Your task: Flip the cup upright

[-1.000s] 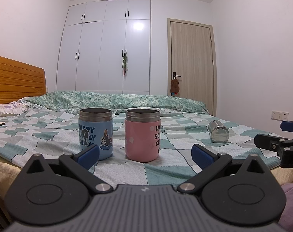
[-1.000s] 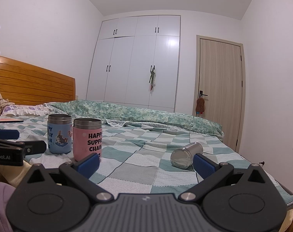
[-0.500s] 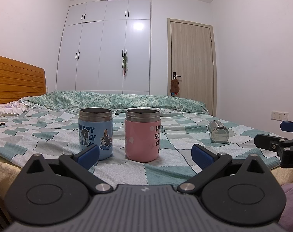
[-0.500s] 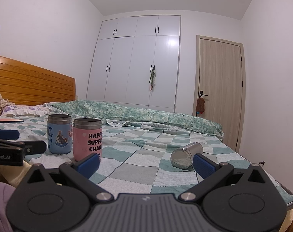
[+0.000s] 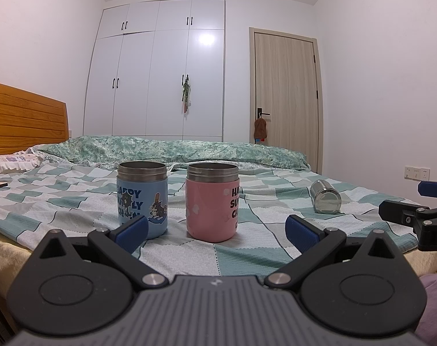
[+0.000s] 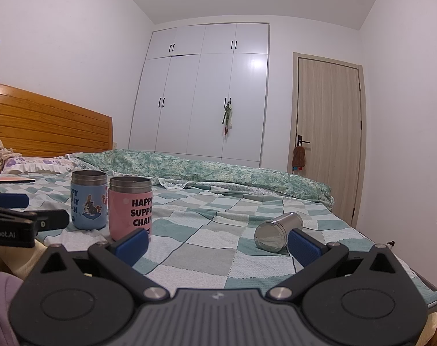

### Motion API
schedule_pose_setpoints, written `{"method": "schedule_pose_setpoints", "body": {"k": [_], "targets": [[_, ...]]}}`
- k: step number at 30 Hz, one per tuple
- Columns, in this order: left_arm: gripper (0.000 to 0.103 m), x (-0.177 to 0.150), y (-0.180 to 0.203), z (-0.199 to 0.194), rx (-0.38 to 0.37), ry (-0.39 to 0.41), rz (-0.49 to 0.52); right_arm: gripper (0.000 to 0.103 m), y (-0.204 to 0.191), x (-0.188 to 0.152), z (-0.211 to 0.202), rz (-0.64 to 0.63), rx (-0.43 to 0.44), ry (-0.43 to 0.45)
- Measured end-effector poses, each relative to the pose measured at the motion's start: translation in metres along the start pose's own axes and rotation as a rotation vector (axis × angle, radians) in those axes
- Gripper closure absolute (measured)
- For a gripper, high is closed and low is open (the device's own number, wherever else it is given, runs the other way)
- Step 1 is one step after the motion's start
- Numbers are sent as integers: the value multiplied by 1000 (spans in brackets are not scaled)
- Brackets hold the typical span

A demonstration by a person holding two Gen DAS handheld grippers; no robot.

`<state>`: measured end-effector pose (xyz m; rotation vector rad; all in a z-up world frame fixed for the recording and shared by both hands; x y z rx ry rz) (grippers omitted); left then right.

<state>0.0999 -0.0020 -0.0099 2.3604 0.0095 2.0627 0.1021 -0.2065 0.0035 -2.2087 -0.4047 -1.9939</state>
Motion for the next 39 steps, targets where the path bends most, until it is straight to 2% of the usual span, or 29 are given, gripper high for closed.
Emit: {"method": "schedule_pose_setpoints", "body": {"k": [30,34,39], "targets": [[0,0,1,1,-6,-14,3,0,0,0,0,3,-1,1],[0,10,20,7,-92,-60,-16,0,9,6,-1,43,15,4],[0,39,67,39,-194,-104,7,0,54,18,6,43,-42,-18]]}}
Point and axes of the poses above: each gripper's, at about its wrist camera, not at the fingertips, and z roughly the way its jaws point, y to its right, x to its top, the point moved 10 cm from there along z, roughly the way its jaws point, and after that the axes turned 2 degrees about -y, right-handed, at the moved point
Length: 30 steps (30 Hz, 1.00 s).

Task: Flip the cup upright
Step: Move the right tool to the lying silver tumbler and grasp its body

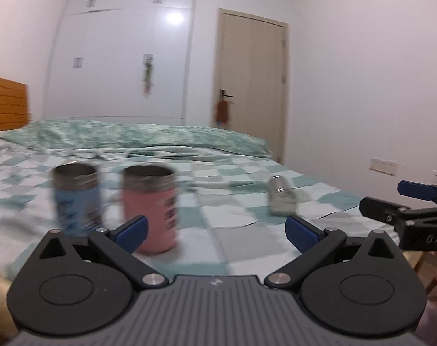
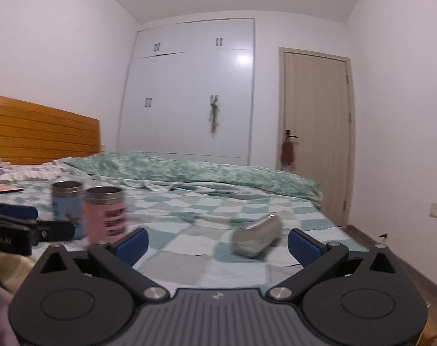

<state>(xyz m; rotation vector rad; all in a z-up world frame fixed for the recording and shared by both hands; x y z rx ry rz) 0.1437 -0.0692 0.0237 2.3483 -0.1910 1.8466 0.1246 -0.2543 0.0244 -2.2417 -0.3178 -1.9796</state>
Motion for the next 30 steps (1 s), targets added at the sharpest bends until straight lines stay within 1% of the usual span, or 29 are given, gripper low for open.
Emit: {"method": "schedule_pose_setpoints", "body": {"k": [5,9,14,17,19,23,25,28,30], "targets": [[0,25,41,56,-52,-60,69,0,60,7,28,-17,-55,-32],[0,38,75,118,-92,-144,114,0,104,8,61,-36,-71,-85],[0,45,106,190,-88,-230,180,0,151,8,109,-42,-61,-170],[0,43,118,231,-91,-314,192,0,172,3,138,-33,-46,-221],[0,38,126,260,-85,-372,203,0,182,-1,157,-28,-38,-253],[0,31,132,300,-55,-457,226,0,199,-10,191,-5,-9,-325],[0,24,133,317,-32,-514,225,0,205,-15,204,-5,0,-352],[0,15,133,337,-23,-589,215,0,208,-20,221,-17,12,-392],[0,11,133,345,-14,-616,215,0,208,-24,231,-23,30,-418]]}}
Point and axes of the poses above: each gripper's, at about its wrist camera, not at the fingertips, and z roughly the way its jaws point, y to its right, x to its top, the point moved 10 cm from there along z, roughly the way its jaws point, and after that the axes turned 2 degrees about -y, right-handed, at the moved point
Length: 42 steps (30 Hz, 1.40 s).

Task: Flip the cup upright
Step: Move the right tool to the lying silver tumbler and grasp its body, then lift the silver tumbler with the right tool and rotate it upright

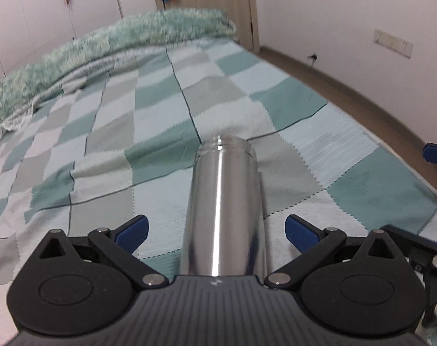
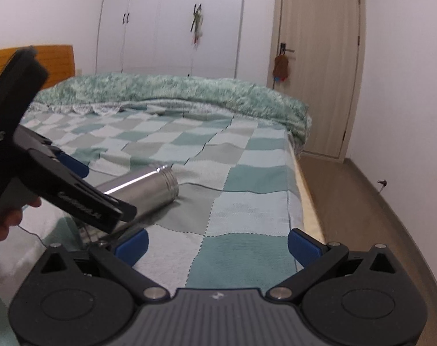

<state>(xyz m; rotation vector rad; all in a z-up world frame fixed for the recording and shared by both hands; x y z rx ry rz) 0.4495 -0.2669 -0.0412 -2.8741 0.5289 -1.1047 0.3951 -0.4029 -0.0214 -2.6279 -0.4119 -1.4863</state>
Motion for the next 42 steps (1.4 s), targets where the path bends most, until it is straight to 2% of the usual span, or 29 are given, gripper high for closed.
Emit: {"method": "schedule_pose_setpoints", "body": {"k": [4,7,8,9,15,23,27,32,36,42], "targets": [[4,0,-1,13,8,-36,-8,0,-1,-1,20,-2,47,-65],[25,-2,-2,17,3,-56,-23,0,-4,-3,32,-7,76,-102],[40,-5,0,20,-21,-73,-32,0,-4,-3,35,-12,77,-110],[40,-7,1,22,-31,-93,-41,0,-5,-3,37,-17,77,-117],[40,-10,-1,13,-25,-73,-74,0,-9,-5,34,-31,75,-118],[40,-28,1,-50,-75,-15,-125,0,-22,-2,-15,-19,45,-94],[40,-52,2,-88,-95,-7,-161,0,-40,-6,-49,-22,41,-85],[40,-89,-3,-126,-92,1,-251,0,-71,-24,-89,-30,51,-100],[40,-122,-2,-140,-111,-20,-336,0,-93,-41,-115,-43,56,-116],[40,-158,6,-141,-84,-37,-373,0,-110,-70,-144,-27,54,-147]]}}
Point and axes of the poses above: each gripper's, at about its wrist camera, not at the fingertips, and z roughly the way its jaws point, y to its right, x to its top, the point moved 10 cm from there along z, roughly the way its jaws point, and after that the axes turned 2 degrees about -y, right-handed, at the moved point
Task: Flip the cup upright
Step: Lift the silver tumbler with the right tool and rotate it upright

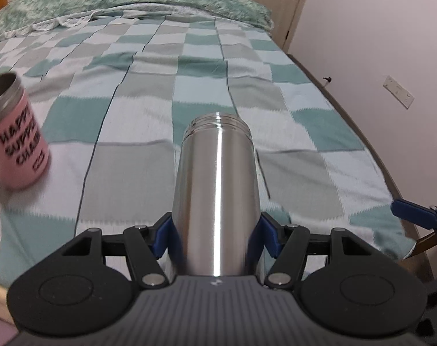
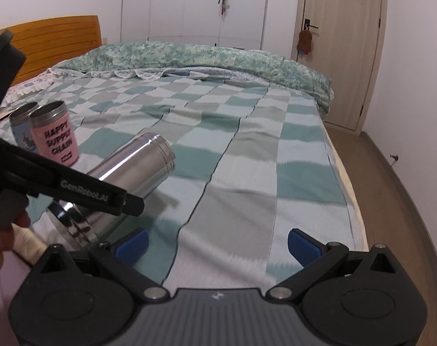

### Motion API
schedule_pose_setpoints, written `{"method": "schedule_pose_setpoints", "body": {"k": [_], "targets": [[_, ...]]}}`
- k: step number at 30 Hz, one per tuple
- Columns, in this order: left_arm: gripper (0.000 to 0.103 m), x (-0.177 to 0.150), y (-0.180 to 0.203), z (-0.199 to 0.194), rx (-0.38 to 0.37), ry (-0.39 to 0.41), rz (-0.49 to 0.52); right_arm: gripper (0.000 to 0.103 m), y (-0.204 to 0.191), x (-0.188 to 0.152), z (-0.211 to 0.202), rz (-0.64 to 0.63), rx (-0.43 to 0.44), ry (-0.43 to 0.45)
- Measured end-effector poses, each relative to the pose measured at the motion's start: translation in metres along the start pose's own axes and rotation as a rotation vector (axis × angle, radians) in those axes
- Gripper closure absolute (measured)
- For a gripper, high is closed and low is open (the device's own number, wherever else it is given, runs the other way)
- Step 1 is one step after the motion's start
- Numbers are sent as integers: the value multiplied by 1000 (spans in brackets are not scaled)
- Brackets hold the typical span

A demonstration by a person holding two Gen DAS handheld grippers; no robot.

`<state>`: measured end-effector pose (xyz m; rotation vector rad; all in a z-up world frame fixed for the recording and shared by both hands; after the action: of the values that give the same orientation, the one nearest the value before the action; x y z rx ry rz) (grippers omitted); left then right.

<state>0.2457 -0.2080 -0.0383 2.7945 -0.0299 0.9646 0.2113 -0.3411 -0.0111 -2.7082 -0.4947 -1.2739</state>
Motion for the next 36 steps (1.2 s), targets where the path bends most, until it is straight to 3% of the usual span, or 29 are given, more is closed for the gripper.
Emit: {"method": "schedule_pose_setpoints", "body": {"k": [6,7,8,10,15,22,29,36], "targets": [[36,-13,-2,3,-6,11,-10,0,-6,-22,-12,25,3,-22],[31,-12,-4,1,-6,17,-8,0,-6,-23,-14,25,3,-24],[15,-11,-5,-5,-5,28,3,0,-8,-22,-16,24,3,-25],[0,-7,-8,-20,-11,68,29,0,-10,-21,-22,25,3,-23],[0,7,-28,-66,-74,147,68,0,-24,-6,-44,34,16,18],[0,16,-88,-91,-36,176,142,0,-62,26,-41,58,63,39],[0,11,-140,-89,-11,185,246,0,-86,44,12,175,50,-66],[0,13,-170,-73,-38,199,259,0,-84,48,66,269,-21,-171]]}}
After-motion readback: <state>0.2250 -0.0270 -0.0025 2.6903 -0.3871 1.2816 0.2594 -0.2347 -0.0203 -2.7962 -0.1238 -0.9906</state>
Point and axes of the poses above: each gripper's, at about its wrist camera, not at the fingertips, and z roughly the way its jaws point, y to its right, x to its top, the point moved 10 cm from there along z, roughly the way its jaws point, and after that the axes turned 2 degrees about -y, right-handed, at the moved point
